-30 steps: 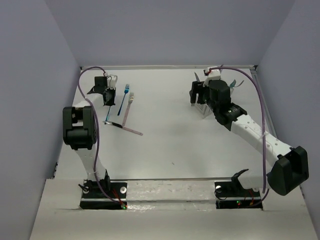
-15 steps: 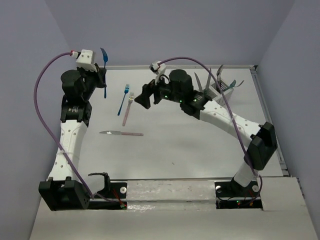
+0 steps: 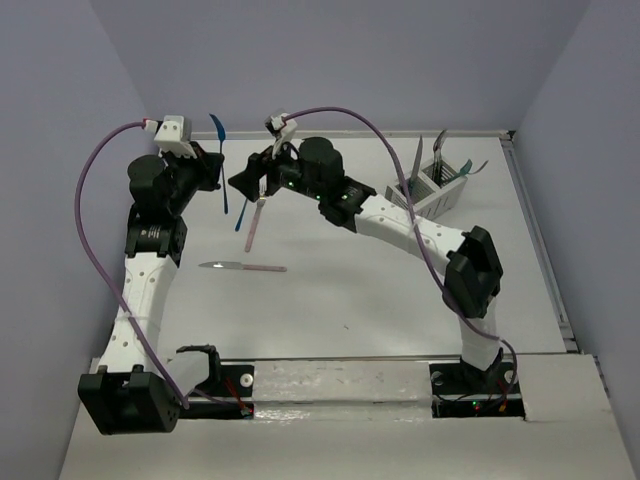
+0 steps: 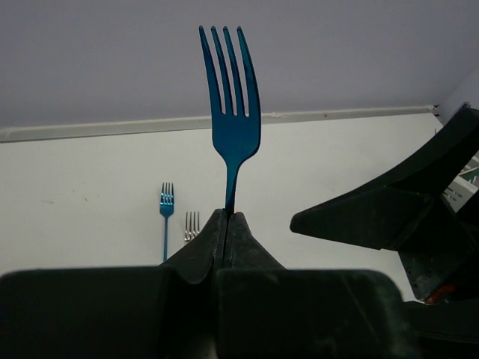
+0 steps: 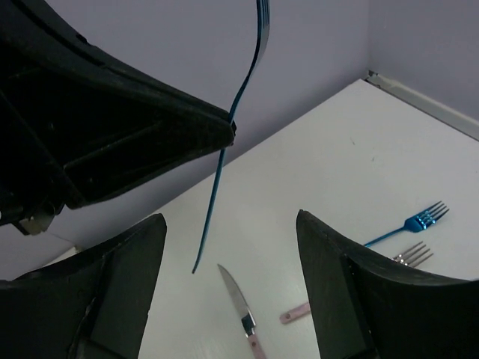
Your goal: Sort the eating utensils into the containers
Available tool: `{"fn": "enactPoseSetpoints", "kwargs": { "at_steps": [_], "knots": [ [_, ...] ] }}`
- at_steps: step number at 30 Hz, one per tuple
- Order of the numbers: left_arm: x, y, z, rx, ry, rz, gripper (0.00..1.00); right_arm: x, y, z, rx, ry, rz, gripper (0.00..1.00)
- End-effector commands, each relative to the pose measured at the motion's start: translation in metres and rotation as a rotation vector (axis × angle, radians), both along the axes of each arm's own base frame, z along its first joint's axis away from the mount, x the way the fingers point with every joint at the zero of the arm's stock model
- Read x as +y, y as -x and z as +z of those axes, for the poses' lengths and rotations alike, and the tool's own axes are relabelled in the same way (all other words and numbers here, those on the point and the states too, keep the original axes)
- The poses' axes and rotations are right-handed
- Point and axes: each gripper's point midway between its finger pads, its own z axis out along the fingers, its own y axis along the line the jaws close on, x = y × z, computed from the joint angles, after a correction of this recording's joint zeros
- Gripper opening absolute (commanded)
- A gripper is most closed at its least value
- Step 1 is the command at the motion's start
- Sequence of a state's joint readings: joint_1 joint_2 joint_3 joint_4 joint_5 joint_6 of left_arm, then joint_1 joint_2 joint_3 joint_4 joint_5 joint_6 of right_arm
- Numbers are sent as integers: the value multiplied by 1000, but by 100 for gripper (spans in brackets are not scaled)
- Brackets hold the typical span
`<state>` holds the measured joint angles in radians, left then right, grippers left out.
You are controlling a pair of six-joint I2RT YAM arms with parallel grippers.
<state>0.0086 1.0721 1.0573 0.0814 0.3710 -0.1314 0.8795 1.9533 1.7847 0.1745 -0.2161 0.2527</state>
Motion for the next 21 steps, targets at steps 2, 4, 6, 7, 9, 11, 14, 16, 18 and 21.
{"fn": "enactPoseSetpoints", "kwargs": {
  "at_steps": [2,4,6,7,9,11,14,16,18,21],
  "knots": [
    [-10,10,26,-88,41,-45,0,19,-5,42,-58,-129,5,72],
    [-9,10,25,-89,41,-42,0,27,-5,40,-44,-135,36,65],
    [-10,10,23,-87,42,-45,0,31,-6,42,-35,-142,43,60],
    [-10,10,23,-89,42,-45,0,32,-7,41,-30,-143,43,59],
    [-11,11,21,-86,45,-53,0,37,-11,31,-12,-136,39,57],
    [-13,13,21,-88,50,-64,0,41,-14,29,-11,-139,41,47],
    [-16,13,15,-74,58,-80,0,45,-14,34,-17,-154,54,22],
    [-17,12,9,-62,59,-85,0,45,-17,35,-19,-155,40,0],
    [-15,11,5,-60,36,-80,0,39,-21,39,-38,-153,5,0],
    [-12,11,5,-70,14,-62,0,23,-29,39,-52,-133,-60,0]
  ]
}}
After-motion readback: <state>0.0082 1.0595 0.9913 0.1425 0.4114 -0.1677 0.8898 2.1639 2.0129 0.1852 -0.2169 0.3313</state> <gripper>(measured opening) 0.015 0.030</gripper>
